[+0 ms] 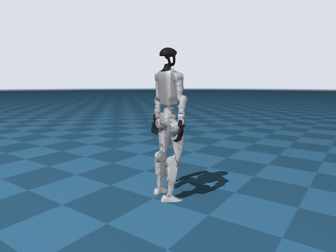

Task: Upper body actions

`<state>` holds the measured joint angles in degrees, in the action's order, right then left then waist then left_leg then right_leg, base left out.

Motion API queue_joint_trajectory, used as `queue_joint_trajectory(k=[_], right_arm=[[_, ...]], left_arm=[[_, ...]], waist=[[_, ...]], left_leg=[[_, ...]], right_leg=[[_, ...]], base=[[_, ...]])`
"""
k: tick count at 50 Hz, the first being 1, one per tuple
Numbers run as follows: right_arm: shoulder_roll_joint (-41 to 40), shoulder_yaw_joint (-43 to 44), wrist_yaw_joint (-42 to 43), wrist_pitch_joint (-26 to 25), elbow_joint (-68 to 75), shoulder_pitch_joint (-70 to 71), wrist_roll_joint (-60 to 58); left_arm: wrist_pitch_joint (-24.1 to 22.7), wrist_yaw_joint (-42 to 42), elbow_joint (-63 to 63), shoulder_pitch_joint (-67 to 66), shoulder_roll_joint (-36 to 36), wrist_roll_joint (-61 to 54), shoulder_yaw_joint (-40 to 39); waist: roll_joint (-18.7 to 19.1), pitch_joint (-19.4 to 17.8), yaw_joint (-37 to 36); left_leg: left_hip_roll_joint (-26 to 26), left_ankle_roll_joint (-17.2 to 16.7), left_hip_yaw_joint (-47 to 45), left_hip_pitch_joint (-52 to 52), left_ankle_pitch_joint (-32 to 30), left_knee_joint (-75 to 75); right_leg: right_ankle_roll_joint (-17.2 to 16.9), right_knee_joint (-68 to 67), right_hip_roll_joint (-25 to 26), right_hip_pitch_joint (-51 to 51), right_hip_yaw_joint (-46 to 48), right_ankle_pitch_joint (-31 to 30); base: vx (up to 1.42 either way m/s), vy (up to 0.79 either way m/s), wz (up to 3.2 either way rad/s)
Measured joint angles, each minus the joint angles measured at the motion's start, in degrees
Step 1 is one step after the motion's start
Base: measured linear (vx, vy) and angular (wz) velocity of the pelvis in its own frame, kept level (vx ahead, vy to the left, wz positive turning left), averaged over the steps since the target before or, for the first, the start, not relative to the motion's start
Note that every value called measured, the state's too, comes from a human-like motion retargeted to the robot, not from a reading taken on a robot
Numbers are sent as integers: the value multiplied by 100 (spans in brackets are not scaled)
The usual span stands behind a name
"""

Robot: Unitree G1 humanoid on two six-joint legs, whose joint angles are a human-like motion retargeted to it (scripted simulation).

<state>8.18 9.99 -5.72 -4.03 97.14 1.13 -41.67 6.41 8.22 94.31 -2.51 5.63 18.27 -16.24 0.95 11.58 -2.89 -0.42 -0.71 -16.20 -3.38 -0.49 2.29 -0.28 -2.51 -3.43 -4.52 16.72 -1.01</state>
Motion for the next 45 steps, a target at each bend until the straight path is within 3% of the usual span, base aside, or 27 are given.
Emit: queue_joint_trajectory(k=[45], right_arm=[[-32,-58,-1,26,-47,30,-35]], left_arm=[[-8,36,-61,37,-37,19,28]], waist=[[-20,-58,-26]], left_leg=[[-3,24,-49,-31,-24,20]], right_leg=[[-114,-27,-63,-61,-40,-15]], base=[[0,0,-1]])
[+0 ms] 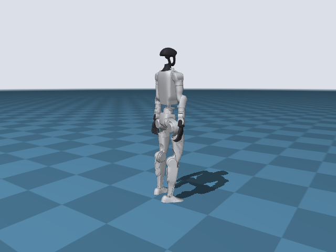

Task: Upper body actions

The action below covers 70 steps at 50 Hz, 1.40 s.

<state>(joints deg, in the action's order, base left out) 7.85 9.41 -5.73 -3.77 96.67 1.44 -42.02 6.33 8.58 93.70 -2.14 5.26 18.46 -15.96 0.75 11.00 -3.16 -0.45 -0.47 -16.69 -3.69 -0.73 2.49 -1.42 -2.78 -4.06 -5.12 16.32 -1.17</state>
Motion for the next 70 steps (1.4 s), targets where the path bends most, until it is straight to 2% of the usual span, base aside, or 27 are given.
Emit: queue_joint_trajectory(k=[50,70], right_arm=[[-53,-32,-50,35,-71,3,-12],[129,63,-38,51,-160,45,-204]], left_arm=[[-7,11,-36,5,-15,27,-20],[-99,134,-231,-7,193,231,-62]], waist=[[-13,11,29],[-260,-176,-64]], left_leg=[[7,-6,71,8,8,11],[-139,94,203,-36,-70,-10]], right_leg=[[-100,-2,-41,25,74,42],[-203,-4,-196,125,146,26]], base=[[0,0,0],[5,-2,3]])
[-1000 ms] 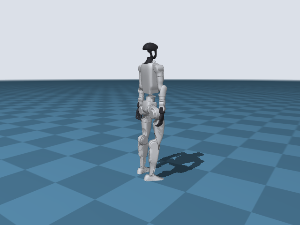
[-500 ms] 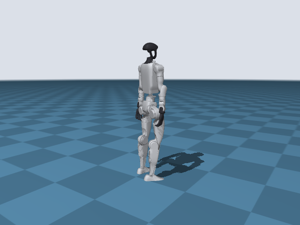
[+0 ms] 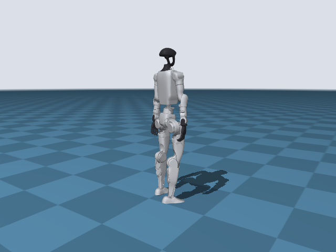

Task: Upper body actions

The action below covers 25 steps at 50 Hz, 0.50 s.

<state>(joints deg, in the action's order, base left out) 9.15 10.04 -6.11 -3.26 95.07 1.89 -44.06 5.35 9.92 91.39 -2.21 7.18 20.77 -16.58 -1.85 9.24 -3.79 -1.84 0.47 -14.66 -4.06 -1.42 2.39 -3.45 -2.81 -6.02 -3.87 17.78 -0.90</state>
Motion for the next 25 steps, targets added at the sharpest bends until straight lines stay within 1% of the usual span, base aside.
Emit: queue_joint_trajectory(k=[6,10,13,15,17,19,20,21,22,23,24,25], right_arm=[[215,272,-124,237,-363,0,-300],[352,427,-55,420,-733,25,-329],[495,546,49,568,-886,71,-192],[633,674,77,662,-928,58,-63],[810,864,118,728,-905,-37,59],[997,1124,207,755,-836,-201,184],[1093,1274,259,765,-787,-294,247],[1192,1434,315,798,-719,-394,327],[1291,1592,380,836,-638,-485,412],[1392,1745,462,881,-532,-558,510],[1487,1893,547,929,-410,-612,616],[1580,2040,634,978,-280,-657,726]], left_arm=[[20,-47,114,215,549,405,195],[47,-111,219,462,950,404,110],[53,-65,158,623,1254,222,21],[66,-70,121,776,1467,152,-37],[72,-136,107,951,1641,159,-109],[63,-202,93,1129,1745,134,-125],[53,-220,80,1214,1777,101,-114],[40,-225,62,1297,1785,42,-100],[24,-226,44,1381,1792,-18,-89],[4,-217,23,1469,1794,-81,-85],[-15,-200,3,1575,1803,-134,-90],[-34,-179,-18,1691,1814,-181,-99]], waist=[[-99,-144,62],[-33,-233,324],[-19,-480,509],[-13,-668,619],[-42,-793,623],[-77,-869,525],[-94,-898,443],[-130,-939,364],[-186,-994,303],[-282,-1078,277],[-339,-1212,271],[-377,-1372,273]], left_leg=[[7,31,108,-77,-56,18],[211,17,229,-274,-147,44],[351,-11,253,-311,-224,52],[439,-43,322,-324,-281,47],[509,-97,363,-346,-320,38],[566,-151,353,-372,-349,36],[592,-174,344,-389,-364,37],[593,-198,351,-406,-382,37],[568,-220,356,-419,-401,38],[491,-242,358,-426,-423,40],[458,-271,381,-421,-449,38],[448,-304,413,-411,-477,33]], right_leg=[[-84,-168,-41,-86,41,7],[-312,-645,17,-466,-156,-44],[-386,-888,65,-616,-542,-73],[-314,-934,-24,-637,-632,-51],[-89,-897,-256,-636,-385,-119],[116,-829,-436,-669,-330,-281],[182,-793,-510,-698,-362,-367],[184,-746,-583,-723,-449,-583],[34,-682,-678,-729,-524,-793],[-422,-587,-817,-698,-574,-989],[-676,-524,-870,-658,-618,-1045],[-830,-477,-881,-614,-657,-1031]], base=[[8,-13,12],[-7,-23,12],[-21,-25,0],[-28,-23,17],[-25,-19,16],[-25,-20,3],[-29,-22,-9],[-34,-25,-7],[-43,-34,5],[-52,-37,19],[-58,-36,29],[-68,-36,34]])
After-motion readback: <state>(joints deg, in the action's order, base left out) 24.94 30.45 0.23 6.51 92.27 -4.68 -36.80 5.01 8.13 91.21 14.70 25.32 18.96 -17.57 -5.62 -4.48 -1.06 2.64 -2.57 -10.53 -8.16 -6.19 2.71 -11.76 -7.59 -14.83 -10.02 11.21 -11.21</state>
